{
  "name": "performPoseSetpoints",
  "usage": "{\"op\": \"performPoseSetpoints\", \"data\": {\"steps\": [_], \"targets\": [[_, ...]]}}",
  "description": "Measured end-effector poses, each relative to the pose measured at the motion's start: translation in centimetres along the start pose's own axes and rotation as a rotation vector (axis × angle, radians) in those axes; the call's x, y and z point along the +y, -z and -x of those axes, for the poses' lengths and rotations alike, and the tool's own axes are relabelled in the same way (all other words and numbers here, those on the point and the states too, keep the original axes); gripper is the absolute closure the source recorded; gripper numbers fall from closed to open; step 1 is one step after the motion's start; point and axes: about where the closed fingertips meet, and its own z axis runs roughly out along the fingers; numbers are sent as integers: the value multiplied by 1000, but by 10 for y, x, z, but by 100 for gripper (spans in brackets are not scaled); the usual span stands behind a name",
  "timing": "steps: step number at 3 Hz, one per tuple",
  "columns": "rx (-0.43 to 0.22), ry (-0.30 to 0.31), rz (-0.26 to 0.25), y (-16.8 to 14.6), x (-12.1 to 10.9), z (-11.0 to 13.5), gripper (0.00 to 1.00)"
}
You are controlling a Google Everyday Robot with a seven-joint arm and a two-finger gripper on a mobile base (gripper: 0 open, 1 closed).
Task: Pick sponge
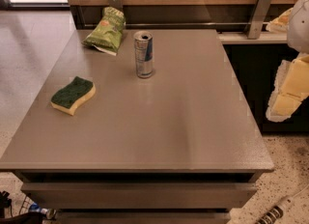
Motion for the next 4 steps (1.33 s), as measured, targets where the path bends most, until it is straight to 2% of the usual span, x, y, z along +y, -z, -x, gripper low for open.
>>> {"op": "performPoseSetpoints", "data": {"steps": [1, 2, 3, 4], "targets": [[-12, 1, -7, 1, -1, 1, 0], [-166, -5, 18, -39, 1, 37, 0], [-246, -11, 37, -64, 3, 61, 0], [-380, -54, 47, -84, 9, 97, 0]]}}
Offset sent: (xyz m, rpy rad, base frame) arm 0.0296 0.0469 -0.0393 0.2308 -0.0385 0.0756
